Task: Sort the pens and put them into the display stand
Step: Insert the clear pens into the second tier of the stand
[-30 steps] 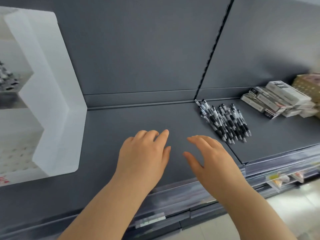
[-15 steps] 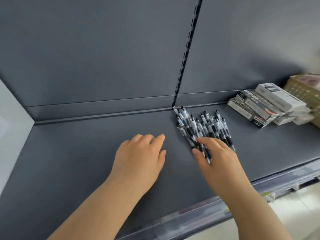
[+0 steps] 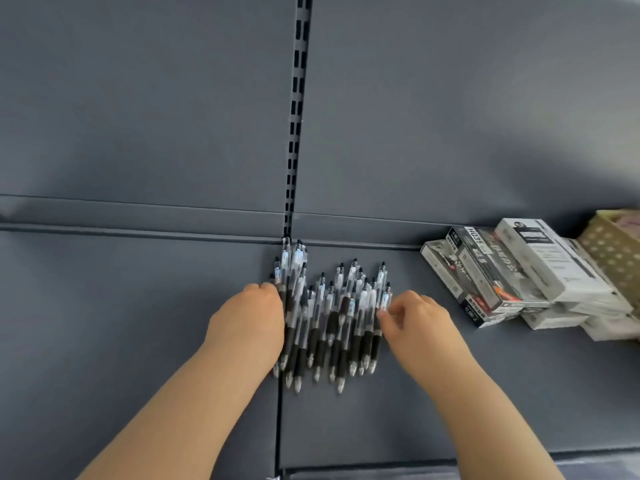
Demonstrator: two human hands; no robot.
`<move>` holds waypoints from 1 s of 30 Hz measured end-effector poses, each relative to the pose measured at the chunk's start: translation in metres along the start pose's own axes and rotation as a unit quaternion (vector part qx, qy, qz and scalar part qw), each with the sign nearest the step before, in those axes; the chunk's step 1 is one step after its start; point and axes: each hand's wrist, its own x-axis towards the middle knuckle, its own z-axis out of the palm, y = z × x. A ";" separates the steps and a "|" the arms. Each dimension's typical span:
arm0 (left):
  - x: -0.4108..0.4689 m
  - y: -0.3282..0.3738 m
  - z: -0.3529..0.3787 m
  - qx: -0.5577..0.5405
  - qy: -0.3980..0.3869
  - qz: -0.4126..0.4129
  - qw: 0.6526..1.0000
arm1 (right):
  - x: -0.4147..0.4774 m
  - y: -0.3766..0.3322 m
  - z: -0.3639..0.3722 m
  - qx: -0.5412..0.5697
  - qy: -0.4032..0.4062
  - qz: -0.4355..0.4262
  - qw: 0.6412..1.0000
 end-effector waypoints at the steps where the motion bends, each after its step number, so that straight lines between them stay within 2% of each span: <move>1: 0.002 0.004 0.001 -0.004 -0.004 -0.021 1.000 | 0.004 0.004 0.001 -0.004 -0.016 -0.003 1.000; 7: 0.010 0.017 0.006 -0.040 -0.028 -0.138 0.989 | 0.021 0.013 0.009 -0.011 -0.084 -0.021 0.996; 10: 0.011 0.020 0.004 -0.037 -0.062 -0.160 0.984 | 0.027 0.011 0.009 -0.031 -0.118 -0.028 0.992; 14: 0.013 0.015 -0.002 -0.027 -0.113 -0.137 0.984 | 0.036 0.009 -0.001 -0.010 -0.177 -0.009 0.984; 18: 0.013 0.015 -0.005 -0.023 -0.116 -0.124 0.985 | 0.036 0.009 -0.010 -0.021 -0.204 -0.019 0.979; 24: 0.009 0.015 -0.002 -0.063 -0.082 -0.141 0.985 | 0.037 0.005 -0.008 -0.018 -0.193 0.000 0.981; 30: 0.000 0.028 -0.010 -0.154 0.041 -0.108 0.981 | 0.039 0.006 -0.002 -0.040 -0.145 0.020 0.988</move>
